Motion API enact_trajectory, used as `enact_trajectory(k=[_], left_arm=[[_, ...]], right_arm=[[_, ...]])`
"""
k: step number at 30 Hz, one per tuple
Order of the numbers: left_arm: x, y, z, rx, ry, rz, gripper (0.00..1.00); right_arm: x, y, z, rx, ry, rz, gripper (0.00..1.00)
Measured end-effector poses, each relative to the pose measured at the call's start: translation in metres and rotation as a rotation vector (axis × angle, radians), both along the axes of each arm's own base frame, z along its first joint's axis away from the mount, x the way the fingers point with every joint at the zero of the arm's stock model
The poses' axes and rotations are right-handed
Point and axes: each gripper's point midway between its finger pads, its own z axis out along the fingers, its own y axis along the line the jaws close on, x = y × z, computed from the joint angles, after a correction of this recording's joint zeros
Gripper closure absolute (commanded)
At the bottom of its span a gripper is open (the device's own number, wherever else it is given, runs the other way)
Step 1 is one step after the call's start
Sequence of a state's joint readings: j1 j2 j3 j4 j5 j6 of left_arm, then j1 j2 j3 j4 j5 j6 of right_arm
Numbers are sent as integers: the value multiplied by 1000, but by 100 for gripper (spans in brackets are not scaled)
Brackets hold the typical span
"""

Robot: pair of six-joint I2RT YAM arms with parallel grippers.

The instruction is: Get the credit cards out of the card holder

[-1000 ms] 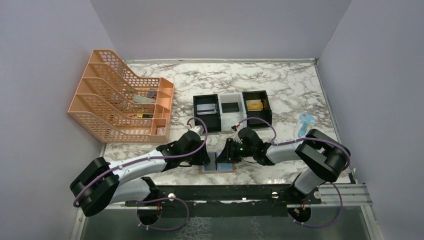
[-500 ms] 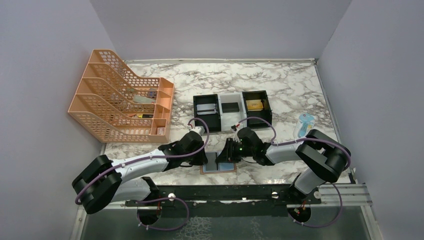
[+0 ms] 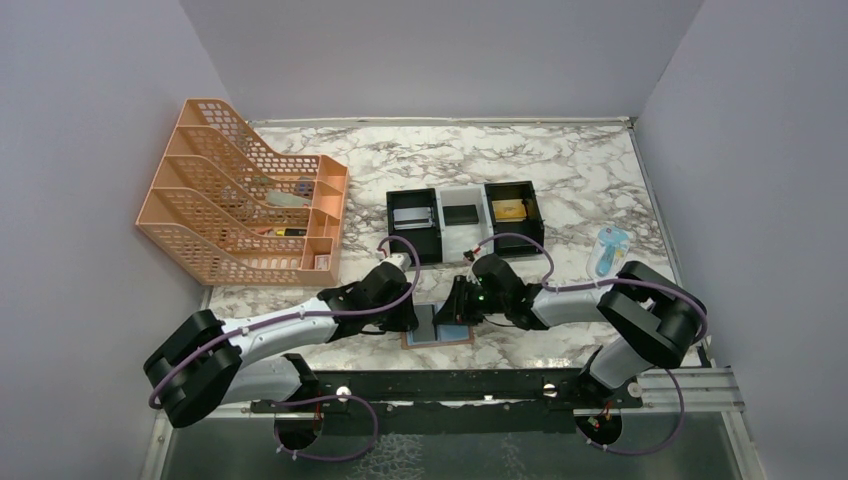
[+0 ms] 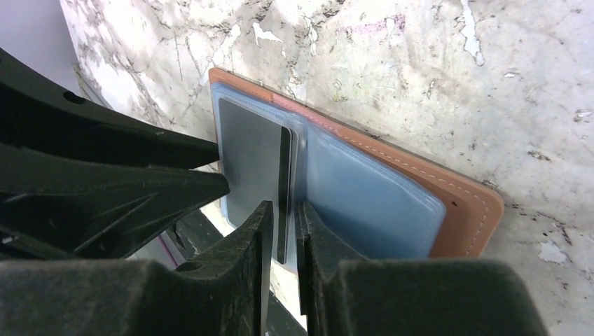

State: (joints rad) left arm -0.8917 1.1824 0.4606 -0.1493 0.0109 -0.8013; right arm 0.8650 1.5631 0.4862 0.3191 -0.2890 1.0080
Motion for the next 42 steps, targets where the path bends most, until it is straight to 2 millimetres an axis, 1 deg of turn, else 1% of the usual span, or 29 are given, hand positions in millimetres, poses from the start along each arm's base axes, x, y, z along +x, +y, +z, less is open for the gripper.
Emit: enact_trajectory(k=[4,8,11,15,18,20,28,32,35,39,42], left_arm=[[-1,1,5,3,-2,-3,62],[0,-1,13,-7,-11,-4,64],[0,-5,17,-17,-18,-11,69],[0,-9,16,-24,-18,-19,77],[1,-11,10,-21,-9,-18,85],[-1,-11,3,-17,8,-14,87],[1,-18,2,-39,5,-4,86],[1,-18,3,-41,2,-4,78],[-1,-16,4,-37,0,-4,75],[-4,-10,5,-22,0,1,75],[-5,-8,4,-13,2,-1,77]], right_arm=[[1,-1,0,-4,-1,-5,82],[1,-1,0,-5,-1,-5,82],[1,-1,0,-4,-1,-6,82],[0,-2,-1,1,1,-12,82],[0,-2,0,10,1,-16,82],[0,-2,0,11,2,-17,81],[-1,-1,0,26,7,-26,81],[-2,0,1,33,10,-19,81],[-2,0,0,34,16,-24,81],[-2,-1,0,38,22,-36,81],[-2,-1,0,40,21,-36,81]])
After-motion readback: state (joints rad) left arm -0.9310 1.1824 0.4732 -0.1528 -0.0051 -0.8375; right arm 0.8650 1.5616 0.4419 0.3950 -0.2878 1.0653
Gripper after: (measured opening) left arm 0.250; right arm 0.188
